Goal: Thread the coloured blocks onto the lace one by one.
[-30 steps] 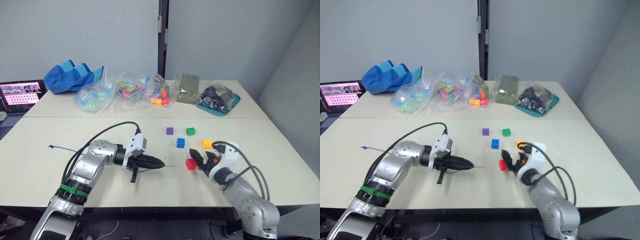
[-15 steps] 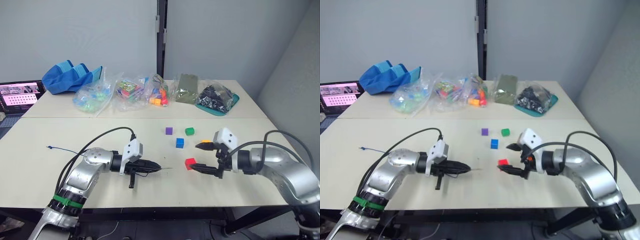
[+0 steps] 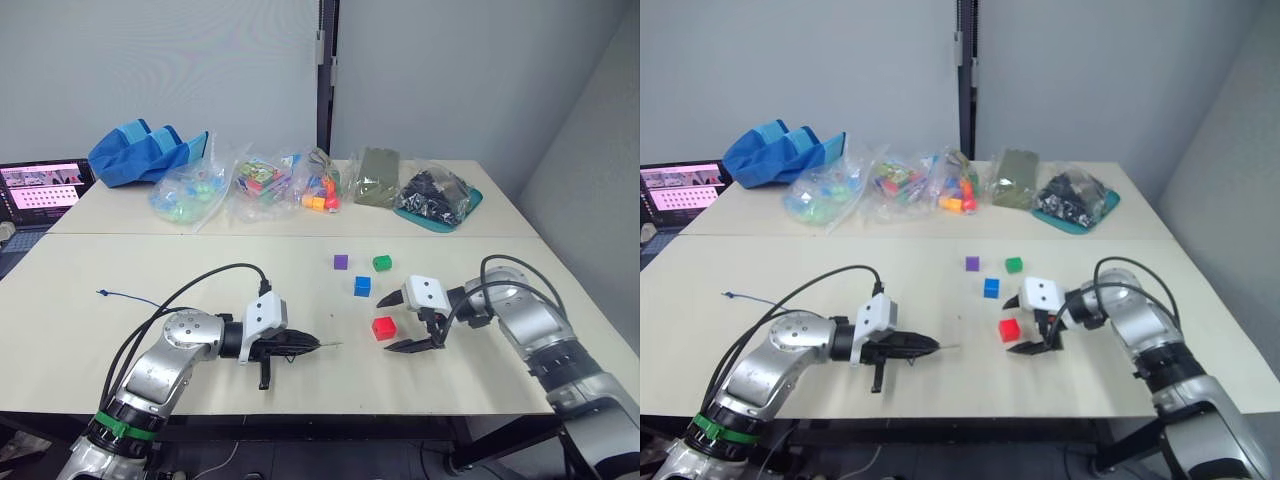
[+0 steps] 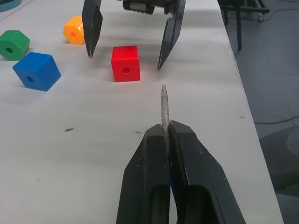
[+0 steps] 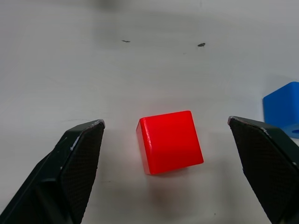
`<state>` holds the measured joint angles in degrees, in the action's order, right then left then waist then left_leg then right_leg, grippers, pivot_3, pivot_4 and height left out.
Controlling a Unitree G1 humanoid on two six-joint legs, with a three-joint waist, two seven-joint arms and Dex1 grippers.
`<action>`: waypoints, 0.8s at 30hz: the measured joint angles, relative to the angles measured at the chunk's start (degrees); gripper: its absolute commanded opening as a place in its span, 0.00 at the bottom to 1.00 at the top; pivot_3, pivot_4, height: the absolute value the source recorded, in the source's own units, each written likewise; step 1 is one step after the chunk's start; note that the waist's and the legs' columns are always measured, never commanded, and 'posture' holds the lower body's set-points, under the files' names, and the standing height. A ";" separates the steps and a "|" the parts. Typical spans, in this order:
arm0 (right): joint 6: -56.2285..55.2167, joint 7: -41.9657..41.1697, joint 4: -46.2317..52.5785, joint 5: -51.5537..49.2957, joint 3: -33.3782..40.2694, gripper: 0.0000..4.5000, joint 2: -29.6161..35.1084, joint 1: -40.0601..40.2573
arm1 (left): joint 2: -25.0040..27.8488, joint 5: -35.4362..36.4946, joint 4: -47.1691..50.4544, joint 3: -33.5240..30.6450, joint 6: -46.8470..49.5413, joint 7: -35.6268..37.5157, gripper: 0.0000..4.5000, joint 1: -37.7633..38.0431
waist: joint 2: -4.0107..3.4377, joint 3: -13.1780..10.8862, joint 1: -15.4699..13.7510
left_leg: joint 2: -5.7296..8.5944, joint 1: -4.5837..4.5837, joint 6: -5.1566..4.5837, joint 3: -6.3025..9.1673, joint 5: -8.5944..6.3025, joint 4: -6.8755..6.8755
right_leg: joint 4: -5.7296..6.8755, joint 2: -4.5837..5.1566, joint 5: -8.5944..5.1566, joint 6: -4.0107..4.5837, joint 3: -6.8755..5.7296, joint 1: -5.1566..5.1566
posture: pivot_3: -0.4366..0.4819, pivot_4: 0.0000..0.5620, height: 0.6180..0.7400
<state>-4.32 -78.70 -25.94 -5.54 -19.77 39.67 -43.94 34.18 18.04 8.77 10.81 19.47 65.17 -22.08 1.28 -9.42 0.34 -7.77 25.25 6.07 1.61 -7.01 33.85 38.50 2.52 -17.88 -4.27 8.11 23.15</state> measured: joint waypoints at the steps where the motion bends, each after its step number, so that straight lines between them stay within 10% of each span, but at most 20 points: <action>1: -0.82 -0.11 -0.75 0.45 -0.01 0.82 -0.23 -0.38 | 0.01 0.06 0.38 -0.03 0.29 -0.34 0.00 0.05 | 0.00 0.00 -0.02 | 0.00 0.00 0.00 0.00 0.00 0.00 | 0.00 0.00 0.00 0.00 0.00 0.00 | 0.48 0.27 0.81; 8: -2.35 -1.54 -2.76 4.40 -0.96 0.28 -1.74 -1.26 | 0.06 0.41 1.28 -0.74 1.21 -1.94 0.00 0.68 | -0.01 0.00 -0.36 | 0.00 -0.01 0.02 0.00 0.01 0.00 | 0.00 0.00 0.00 0.00 0.00 0.00 | 0.48 0.27 0.81; 24: 28.27 2.32 26.22 -0.37 1.07 0.26 -1.58 7.31 | -0.39 1.16 1.40 -0.33 2.74 -1.34 0.00 -0.16 | -0.01 0.00 -0.99 | 0.00 0.00 0.03 0.00 0.01 0.02 | 0.02 0.00 0.00 0.00 0.00 0.00 | 0.48 0.27 0.81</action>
<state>23.95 -76.38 0.29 -5.91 -18.71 38.08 -36.63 33.78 19.19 10.17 10.48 22.21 63.83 -22.24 1.27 -9.42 -0.64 -7.77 25.24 6.10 1.61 -7.00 33.87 38.53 2.52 -17.88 -4.27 8.11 23.15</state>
